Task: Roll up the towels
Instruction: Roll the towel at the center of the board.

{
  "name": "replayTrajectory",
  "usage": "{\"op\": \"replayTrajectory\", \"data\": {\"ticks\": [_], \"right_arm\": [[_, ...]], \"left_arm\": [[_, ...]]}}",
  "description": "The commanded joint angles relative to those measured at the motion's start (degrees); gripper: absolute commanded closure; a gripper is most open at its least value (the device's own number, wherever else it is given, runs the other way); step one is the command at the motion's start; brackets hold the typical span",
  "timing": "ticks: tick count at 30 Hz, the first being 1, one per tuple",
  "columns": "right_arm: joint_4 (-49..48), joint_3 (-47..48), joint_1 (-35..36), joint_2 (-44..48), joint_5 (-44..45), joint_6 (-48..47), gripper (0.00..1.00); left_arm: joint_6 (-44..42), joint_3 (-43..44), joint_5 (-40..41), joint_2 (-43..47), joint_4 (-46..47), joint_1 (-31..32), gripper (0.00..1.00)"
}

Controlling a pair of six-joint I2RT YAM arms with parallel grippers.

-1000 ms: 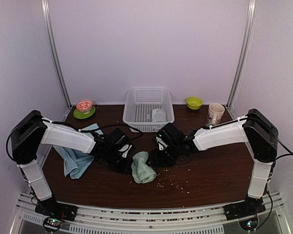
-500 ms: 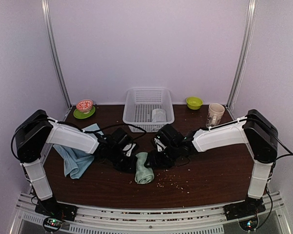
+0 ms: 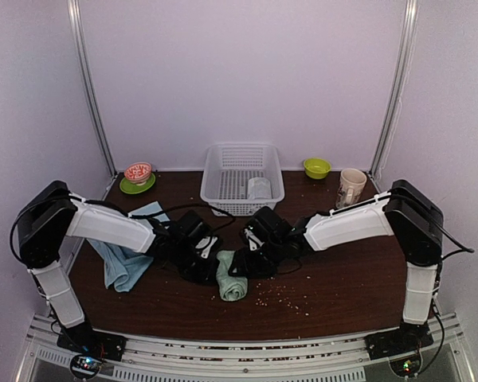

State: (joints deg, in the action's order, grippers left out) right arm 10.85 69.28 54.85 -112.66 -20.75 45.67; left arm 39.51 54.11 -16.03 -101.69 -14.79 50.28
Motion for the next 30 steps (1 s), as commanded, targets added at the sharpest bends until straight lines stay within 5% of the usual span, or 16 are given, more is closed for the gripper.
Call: {"op": "replayTrajectory", "data": {"ticks": [1,9,30], "right_arm": [[1.3,-0.6,0.4,-2.1,1.2,0.6,0.42],[0.0,-2.3,0.4,-1.7,1.2,0.4,0.43],[-1.0,-9.5,-0.7,6.1,0.6,-3.1,0.45]], "left_arm": [[-4.7,-0.4,2.2,6.9,-8.5,0.0,1.0],[-6.0,2.7,3.3,13.5,-10.3,-1.7,1.0],[-3.8,14.6,-3.7,-7.4,-2.3,-2.2,1.0]]}}
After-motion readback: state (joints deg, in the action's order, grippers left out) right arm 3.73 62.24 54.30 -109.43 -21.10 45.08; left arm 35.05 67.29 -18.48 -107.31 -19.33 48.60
